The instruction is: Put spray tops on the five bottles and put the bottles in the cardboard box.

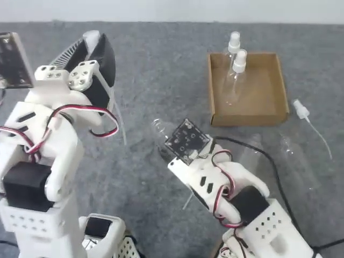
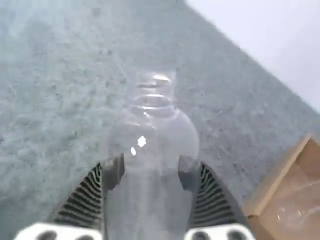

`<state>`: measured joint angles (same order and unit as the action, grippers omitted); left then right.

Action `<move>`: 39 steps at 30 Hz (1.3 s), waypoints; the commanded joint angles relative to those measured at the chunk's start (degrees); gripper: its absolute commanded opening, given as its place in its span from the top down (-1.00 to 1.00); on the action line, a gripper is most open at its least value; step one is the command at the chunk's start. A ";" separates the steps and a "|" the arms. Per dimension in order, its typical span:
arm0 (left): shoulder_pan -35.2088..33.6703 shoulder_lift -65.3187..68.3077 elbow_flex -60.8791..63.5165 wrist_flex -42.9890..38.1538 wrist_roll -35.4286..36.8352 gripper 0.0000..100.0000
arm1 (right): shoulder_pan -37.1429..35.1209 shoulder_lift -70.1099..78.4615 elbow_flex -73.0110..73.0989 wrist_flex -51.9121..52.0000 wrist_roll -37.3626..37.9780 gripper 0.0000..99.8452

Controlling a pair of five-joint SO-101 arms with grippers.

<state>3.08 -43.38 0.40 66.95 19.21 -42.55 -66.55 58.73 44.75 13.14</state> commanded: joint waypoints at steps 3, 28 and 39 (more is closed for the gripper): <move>0.18 -1.41 -2.42 -4.04 0.88 0.98 | -1.01 -5.58 2.81 -6.11 -3.16 0.99; 6.07 -1.58 1.27 -4.04 5.36 0.98 | -7.34 -11.38 7.56 -6.99 -0.88 0.99; 7.82 -1.58 3.30 -0.97 5.19 0.98 | -2.95 -11.38 7.47 -7.52 -4.13 0.99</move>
<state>9.14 -43.56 4.09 62.55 24.04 -47.30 -76.40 66.55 39.03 10.24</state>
